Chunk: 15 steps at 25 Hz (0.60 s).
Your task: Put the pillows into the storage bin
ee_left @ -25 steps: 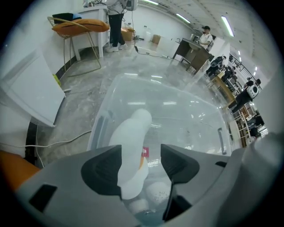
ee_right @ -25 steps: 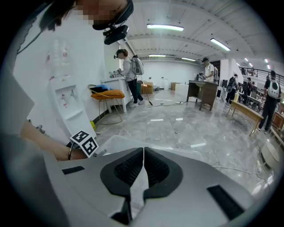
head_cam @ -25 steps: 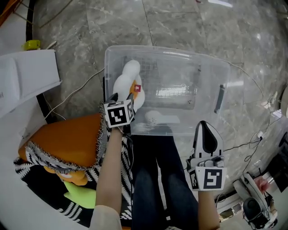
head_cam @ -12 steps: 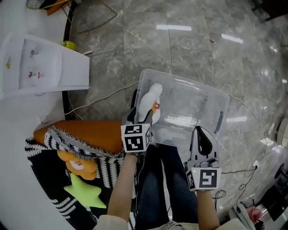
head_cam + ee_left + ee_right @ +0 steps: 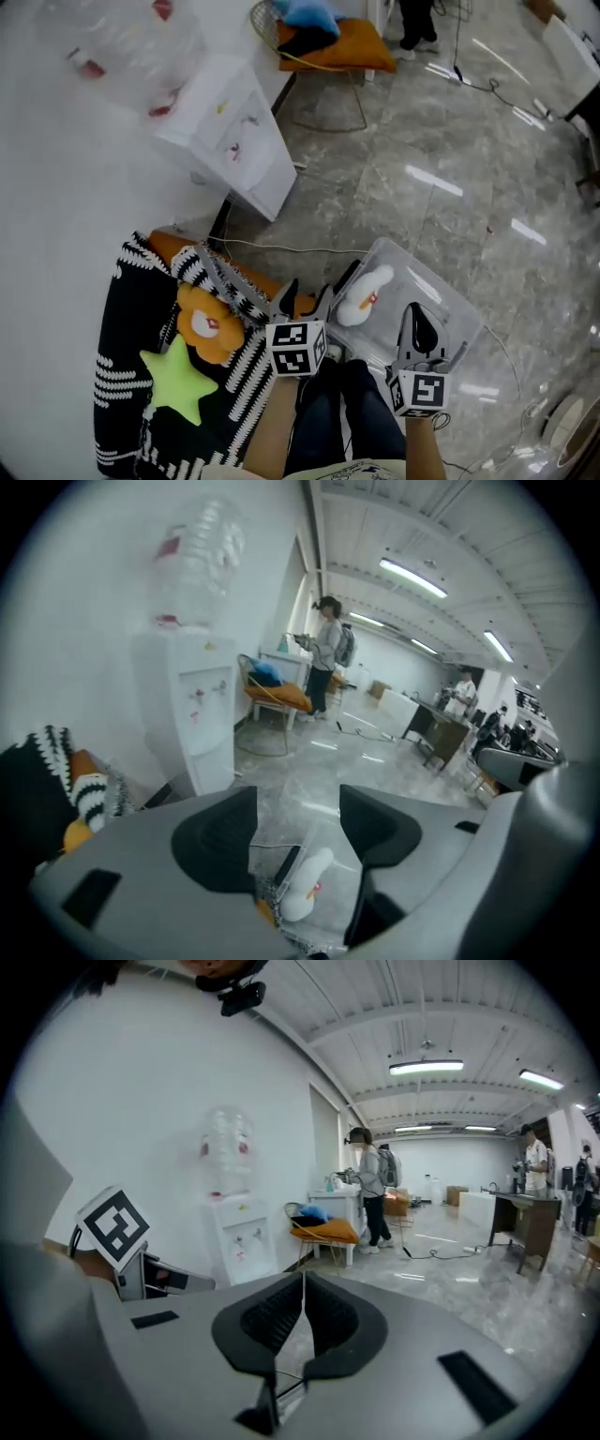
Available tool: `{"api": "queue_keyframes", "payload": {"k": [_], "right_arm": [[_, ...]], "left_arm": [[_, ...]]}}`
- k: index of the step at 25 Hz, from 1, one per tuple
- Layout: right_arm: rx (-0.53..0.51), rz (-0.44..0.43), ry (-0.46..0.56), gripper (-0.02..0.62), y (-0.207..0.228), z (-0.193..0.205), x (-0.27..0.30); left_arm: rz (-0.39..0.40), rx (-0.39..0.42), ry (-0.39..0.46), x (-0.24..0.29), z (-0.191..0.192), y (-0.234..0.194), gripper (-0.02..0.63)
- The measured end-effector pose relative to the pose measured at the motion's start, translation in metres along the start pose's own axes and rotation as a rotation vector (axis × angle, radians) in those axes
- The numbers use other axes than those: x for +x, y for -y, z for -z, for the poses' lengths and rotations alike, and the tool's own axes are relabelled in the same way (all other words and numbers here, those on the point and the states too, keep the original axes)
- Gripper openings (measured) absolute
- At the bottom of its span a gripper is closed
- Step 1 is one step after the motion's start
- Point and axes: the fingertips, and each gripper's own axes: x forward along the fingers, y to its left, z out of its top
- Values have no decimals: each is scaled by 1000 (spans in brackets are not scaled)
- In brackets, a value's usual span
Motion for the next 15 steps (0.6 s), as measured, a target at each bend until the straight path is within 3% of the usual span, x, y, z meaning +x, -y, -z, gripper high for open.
{"api": "queue_keyframes", "payload": {"k": [7, 15], "right_arm": [[-122, -308, 57, 17, -124, -57, 12], [-245, -643, 89, 17, -292, -75, -10]], "left_arm": [[-299, -206, 153, -143, -6, -111, 284], [-630, -456, 267, -305, 67, -216, 284]]}}
